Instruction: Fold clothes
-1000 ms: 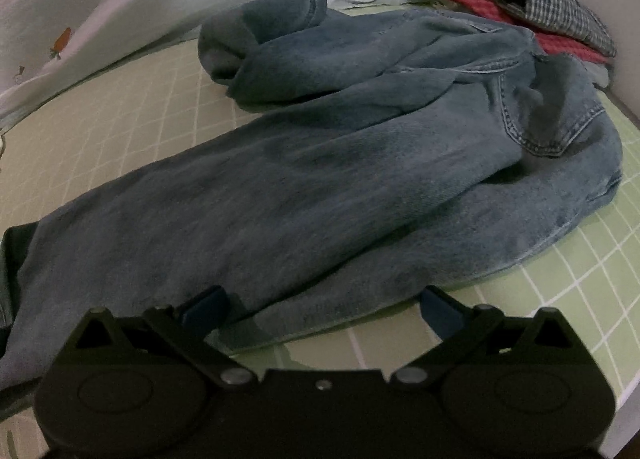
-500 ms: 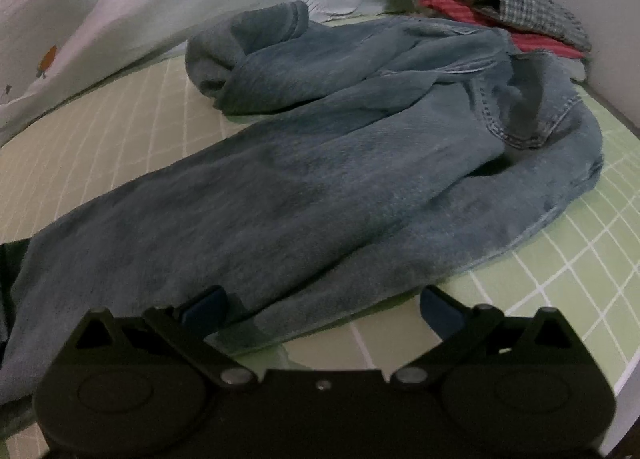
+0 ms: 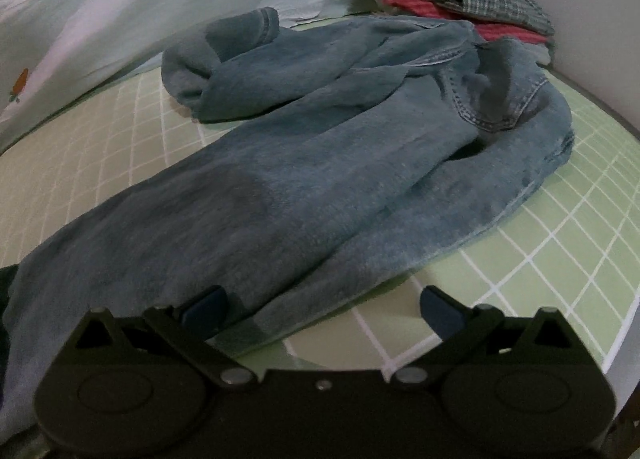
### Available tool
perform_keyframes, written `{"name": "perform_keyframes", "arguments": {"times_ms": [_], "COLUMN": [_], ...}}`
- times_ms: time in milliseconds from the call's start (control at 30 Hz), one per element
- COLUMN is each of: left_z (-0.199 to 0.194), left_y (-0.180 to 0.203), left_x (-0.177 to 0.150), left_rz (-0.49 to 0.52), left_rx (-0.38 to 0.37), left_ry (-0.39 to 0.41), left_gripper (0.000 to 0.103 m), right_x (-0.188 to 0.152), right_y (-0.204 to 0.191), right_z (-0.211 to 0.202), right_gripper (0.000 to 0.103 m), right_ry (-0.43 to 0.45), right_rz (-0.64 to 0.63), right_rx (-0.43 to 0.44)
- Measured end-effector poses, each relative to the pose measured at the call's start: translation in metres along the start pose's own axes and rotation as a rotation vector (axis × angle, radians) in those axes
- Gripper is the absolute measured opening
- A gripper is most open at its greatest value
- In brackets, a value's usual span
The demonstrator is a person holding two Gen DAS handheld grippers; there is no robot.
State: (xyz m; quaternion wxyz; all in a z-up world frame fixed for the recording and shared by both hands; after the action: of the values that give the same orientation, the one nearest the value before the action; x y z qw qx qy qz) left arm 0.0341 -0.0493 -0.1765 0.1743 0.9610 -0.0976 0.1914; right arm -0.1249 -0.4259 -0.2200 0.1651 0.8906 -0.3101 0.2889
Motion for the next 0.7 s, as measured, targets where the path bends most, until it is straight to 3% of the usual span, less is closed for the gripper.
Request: {"name": "perform_keyframes", "arguments": {"times_ms": [167,267,333,400,433,567,667,700], "left_z": [-0.04,-0.044,-0.042,-0.039,-0.036,-0.015,0.003,0.006], "left_y": [-0.041,-0.07,-0.088,-0.097,-0.102,-0.114,-0.107,-0.101], "left_x": [0.039,0.053,0.056,0.05,0.044,0.017,-0.002,-0.007], "left_rz": [-0.164,-0.291,-0.33,-0.331,-0.341,-0.406,-0.374,-0.329], "left_rx": [0.067,0.199,0.294,0.329,0.326,0.232,0.217,0.243], "left_ry": [0.287,0.353,0.362,0.335,0.308,0.139,0.049,0.054], "left_gripper": [0.022,0.028,0.041,0.066,0.071,0.074,0.074,0.074], "right_x": [-0.001,-0.001,-0.001,-0.001,-0.001,-0.002,-0.003,-0.003], "right_y": [-0.001,-0.002,-0.003,-0.004,-0.004,-0.005,-0.006,-0.006], "right_z": [-0.001,-0.001,-0.002,-0.003,-0.003,-0.004,-0.005,-0.005], "right_gripper": [0.103,0.103,0.103,0.103,0.103,0.103,0.103,0.103], "right_ry": [-0.006,-0.01,-0.015,-0.019,-0.021,-0.03,-0.037,-0.039], "right_rz": [0.019,0.023,0.024,0.025,0.025,0.027,0.028,0.028], "right_rx": [-0.015,-0.017,-0.014,-0.012,-0.011,-0.006,-0.003,-0.002]}}
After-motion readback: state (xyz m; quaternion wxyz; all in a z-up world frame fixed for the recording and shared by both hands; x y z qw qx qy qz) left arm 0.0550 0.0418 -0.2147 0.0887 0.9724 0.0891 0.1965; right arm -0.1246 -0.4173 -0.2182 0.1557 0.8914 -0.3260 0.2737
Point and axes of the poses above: each gripper's, at about its wrist camera, not at the fingertips, and z roughly the way its jaws point, y to its right, x to its top, the point moved 3 cm from there along z, roughly the way its jaws point, and after that the axes turned 14 degrees about -z, right-handed, at the moved point
